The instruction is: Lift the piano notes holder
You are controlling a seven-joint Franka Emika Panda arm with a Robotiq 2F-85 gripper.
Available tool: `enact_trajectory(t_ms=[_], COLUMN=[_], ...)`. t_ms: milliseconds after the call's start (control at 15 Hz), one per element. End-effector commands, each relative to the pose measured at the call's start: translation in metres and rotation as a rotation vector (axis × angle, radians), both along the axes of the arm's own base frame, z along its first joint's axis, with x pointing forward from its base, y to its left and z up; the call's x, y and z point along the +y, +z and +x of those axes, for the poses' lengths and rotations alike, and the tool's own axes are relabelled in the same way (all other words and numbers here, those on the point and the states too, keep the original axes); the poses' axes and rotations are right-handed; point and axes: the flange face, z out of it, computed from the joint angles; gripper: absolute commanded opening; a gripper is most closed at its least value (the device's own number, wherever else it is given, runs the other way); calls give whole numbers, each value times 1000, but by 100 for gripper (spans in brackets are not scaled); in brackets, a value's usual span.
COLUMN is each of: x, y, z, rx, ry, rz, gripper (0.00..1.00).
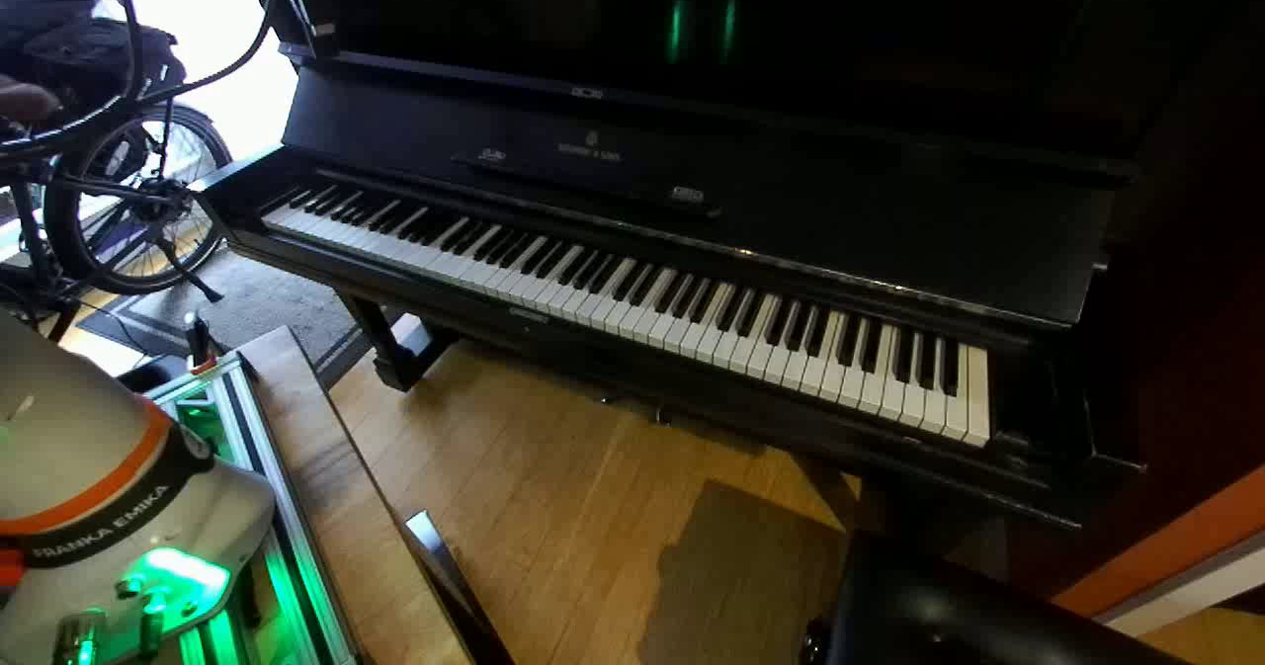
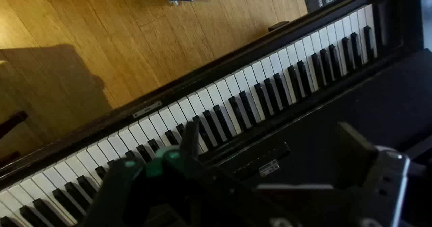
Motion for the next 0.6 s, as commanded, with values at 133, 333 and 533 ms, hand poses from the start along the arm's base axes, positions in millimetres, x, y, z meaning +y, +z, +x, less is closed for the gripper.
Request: enact_trajectory(t_ms=[133,333,533], x=[0,0,-25], y=[1,1,0], z=[0,0,13], rx=[1,1,-15], ry=[0,0,7], rz=[0,0,49], gripper=[100,100,100])
